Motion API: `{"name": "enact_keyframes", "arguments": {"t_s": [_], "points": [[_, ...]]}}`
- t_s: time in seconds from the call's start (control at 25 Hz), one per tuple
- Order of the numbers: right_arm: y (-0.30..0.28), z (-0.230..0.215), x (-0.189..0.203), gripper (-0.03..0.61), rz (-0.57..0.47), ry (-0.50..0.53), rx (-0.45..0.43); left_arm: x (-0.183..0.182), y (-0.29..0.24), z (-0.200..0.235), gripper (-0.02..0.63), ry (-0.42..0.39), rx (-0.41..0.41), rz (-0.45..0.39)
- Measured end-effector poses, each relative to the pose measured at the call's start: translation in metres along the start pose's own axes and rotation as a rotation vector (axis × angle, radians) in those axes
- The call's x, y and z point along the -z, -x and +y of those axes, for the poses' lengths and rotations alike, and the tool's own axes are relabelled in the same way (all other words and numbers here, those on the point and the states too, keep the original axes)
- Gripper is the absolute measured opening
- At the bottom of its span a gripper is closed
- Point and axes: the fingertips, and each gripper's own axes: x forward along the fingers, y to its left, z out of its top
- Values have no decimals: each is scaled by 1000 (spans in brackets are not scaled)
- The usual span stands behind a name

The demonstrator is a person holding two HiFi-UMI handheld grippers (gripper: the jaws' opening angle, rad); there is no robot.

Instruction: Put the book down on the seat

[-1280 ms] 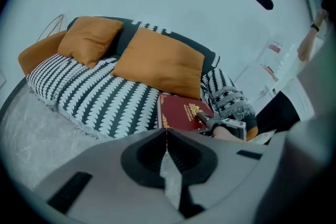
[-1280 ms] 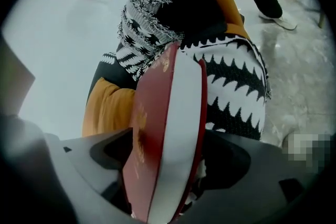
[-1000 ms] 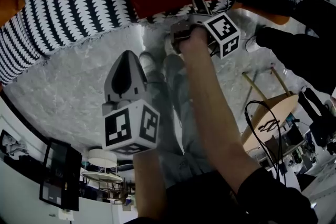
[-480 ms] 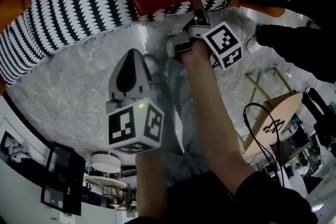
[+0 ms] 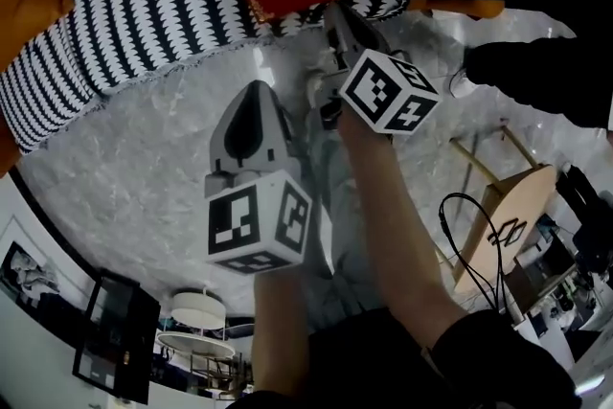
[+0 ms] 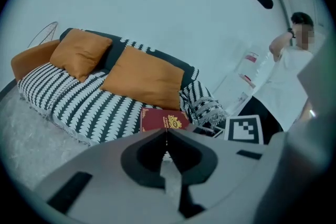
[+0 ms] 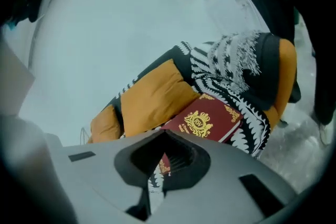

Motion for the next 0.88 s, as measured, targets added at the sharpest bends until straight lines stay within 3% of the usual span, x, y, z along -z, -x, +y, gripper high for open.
{"name": "enact_keyframes", "arguments": {"t_s": [0.32, 0.88], "points": [[44, 64, -30, 9, -3, 243, -53, -31, 41, -14, 14, -47, 24, -60], [133, 180, -106, 9, -141, 374, -121, -126, 130, -30, 14, -90, 46, -222]]}}
